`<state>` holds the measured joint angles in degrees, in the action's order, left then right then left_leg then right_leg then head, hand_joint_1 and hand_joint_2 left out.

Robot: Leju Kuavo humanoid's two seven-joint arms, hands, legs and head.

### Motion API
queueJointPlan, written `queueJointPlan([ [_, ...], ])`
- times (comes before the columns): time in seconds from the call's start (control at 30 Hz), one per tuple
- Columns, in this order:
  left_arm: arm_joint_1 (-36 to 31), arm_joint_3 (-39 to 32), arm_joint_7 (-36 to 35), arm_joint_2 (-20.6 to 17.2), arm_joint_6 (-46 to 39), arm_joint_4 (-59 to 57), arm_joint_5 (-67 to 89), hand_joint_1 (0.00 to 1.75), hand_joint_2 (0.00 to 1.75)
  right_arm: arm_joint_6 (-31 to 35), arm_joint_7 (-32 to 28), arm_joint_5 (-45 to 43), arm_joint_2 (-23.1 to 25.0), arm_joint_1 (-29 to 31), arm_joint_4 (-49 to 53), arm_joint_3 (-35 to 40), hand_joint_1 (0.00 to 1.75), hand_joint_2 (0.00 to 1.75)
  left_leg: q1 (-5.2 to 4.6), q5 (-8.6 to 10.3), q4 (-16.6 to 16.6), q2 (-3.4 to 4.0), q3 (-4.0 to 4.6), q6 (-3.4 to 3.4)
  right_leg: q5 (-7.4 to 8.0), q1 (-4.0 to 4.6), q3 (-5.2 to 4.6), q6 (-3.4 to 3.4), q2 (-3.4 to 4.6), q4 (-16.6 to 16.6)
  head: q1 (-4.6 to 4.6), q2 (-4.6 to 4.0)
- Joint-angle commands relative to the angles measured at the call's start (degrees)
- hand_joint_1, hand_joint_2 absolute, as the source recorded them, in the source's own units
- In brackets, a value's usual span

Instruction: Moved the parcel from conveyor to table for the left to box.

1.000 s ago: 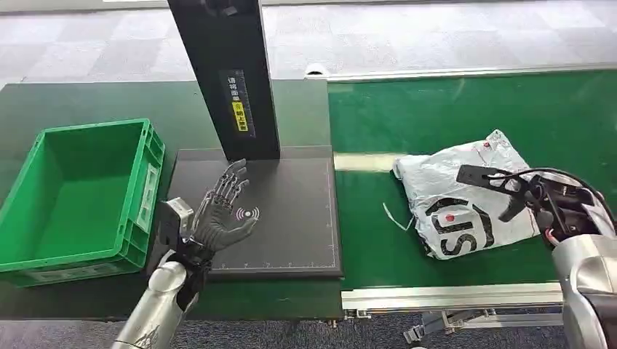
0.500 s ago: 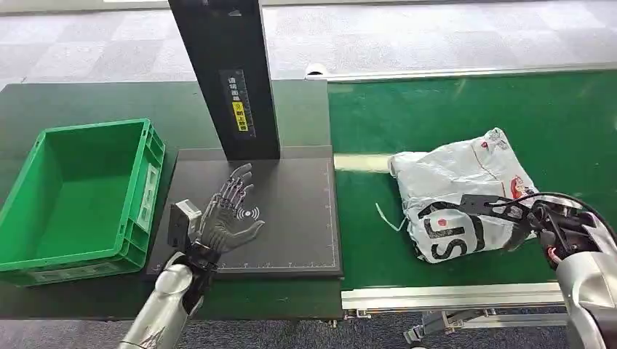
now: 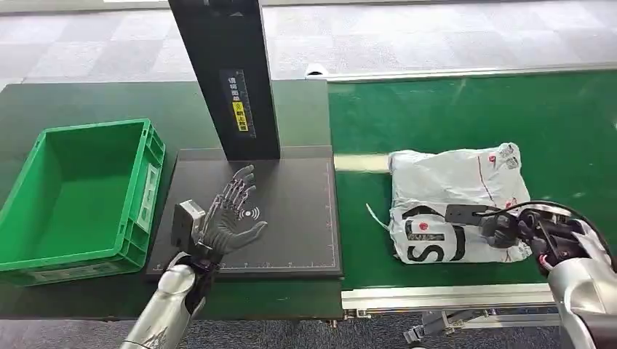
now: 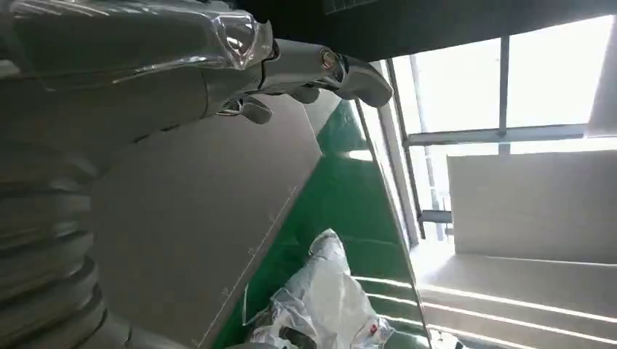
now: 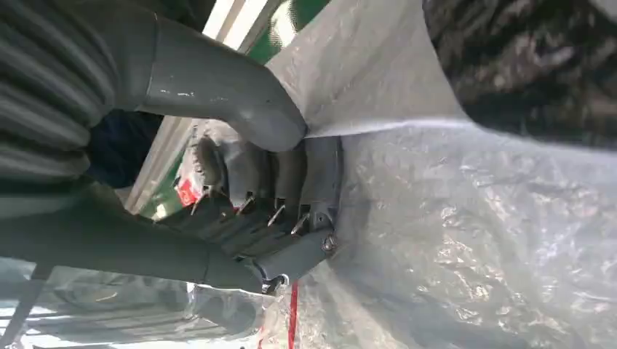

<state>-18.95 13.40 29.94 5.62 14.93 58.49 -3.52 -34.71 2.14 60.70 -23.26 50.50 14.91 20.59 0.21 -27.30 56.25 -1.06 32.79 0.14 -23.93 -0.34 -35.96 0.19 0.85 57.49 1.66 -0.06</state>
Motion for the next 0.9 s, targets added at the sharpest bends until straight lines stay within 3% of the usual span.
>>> queueJointPlan([
  [0.03, -0.26, 0.70, -0.70, -0.17, -0.76, -0.67, 0.51, 0.00, 1.75, -1.76, -3.12, 0.72, 2.68, 1.64, -0.91, 3.49, 1.75, 1.75, -0.02, -0.08, -0.09, 0.22, -0.25, -0.04, -0.04, 0.00, 0.19, 0.00, 0.07, -0.07, -0.02, 0.00],
  [0.1, -0.22, 0.53, -0.79, -0.34, -0.90, -0.46, 0.59, 0.00, 1.75, -2.28, -5.77, 0.30, 2.70, 2.17, -0.61, 3.64, 1.75, 1.75, -0.02, -0.13, -0.11, 0.32, -0.39, -0.06, -0.07, 0.01, 0.31, 0.00, 0.10, -0.10, 0.00, 0.00],
  [0.2, 0.87, -0.02, -0.87, -1.94, -0.81, 1.99, 0.25, 0.00, 1.75, 3.14, -14.59, -5.32, 3.66, 4.10, 1.37, -0.29, 1.75, 1.75, -0.06, -0.05, -0.03, 0.26, -0.10, -0.03, 0.00, -0.05, 0.02, 0.00, 0.16, 0.02, 0.00, 0.02],
  [0.3, 3.02, -0.92, -1.75, -3.18, -0.50, 5.52, -0.47, 0.00, 1.75, 6.51, -17.51, -8.59, 4.74, 5.70, 3.12, -1.96, 1.75, 1.75, -0.08, -0.09, -0.03, 0.52, -0.10, -0.05, 0.02, -0.08, -0.04, -0.01, 0.39, 0.06, 0.02, 0.00],
  [0.33, 3.92, -1.29, -2.01, -3.31, -0.67, 6.71, -0.49, 0.00, 1.75, 10.33, -20.17, -11.36, 5.16, 5.96, 4.14, -3.79, 1.75, 1.75, -0.08, -0.14, -0.04, 0.63, -0.18, -0.06, 0.01, -0.06, 0.03, -0.02, 0.47, 0.06, -0.02, 0.00],
  [0.5, 5.29, -1.56, -1.97, -3.54, -1.17, 7.78, -0.43, 0.00, 1.75, 16.51, -25.05, -16.75, 5.76, 6.76, 7.51, -5.87, 1.75, 1.75, -0.07, -0.07, -0.06, 0.39, -0.13, -0.04, -0.01, -0.06, 0.01, -0.01, 0.29, 0.03, 0.02, 0.00],
  [0.67, 3.67, -0.84, -0.98, -3.24, -0.14, 5.50, -0.89, 0.00, 1.75, 23.84, -32.94, -25.46, 4.77, 3.09, 15.98, -10.35, 1.75, 1.75, -0.02, -0.04, -0.04, 0.16, -0.10, -0.03, -0.02, 0.00, 0.07, 0.01, 0.07, 0.00, -0.02, 0.00],
  [0.9, 1.44, -0.21, -0.36, -3.04, 0.20, 3.26, -1.20, 0.00, 1.75, 29.32, -35.15, -30.95, 5.54, -2.48, 28.49, -13.36, 1.75, 1.75, -0.02, -0.01, -0.08, 0.09, -0.13, -0.05, -0.03, -0.01, 0.12, -0.01, -0.01, -0.03, 0.00, 0.02],
])
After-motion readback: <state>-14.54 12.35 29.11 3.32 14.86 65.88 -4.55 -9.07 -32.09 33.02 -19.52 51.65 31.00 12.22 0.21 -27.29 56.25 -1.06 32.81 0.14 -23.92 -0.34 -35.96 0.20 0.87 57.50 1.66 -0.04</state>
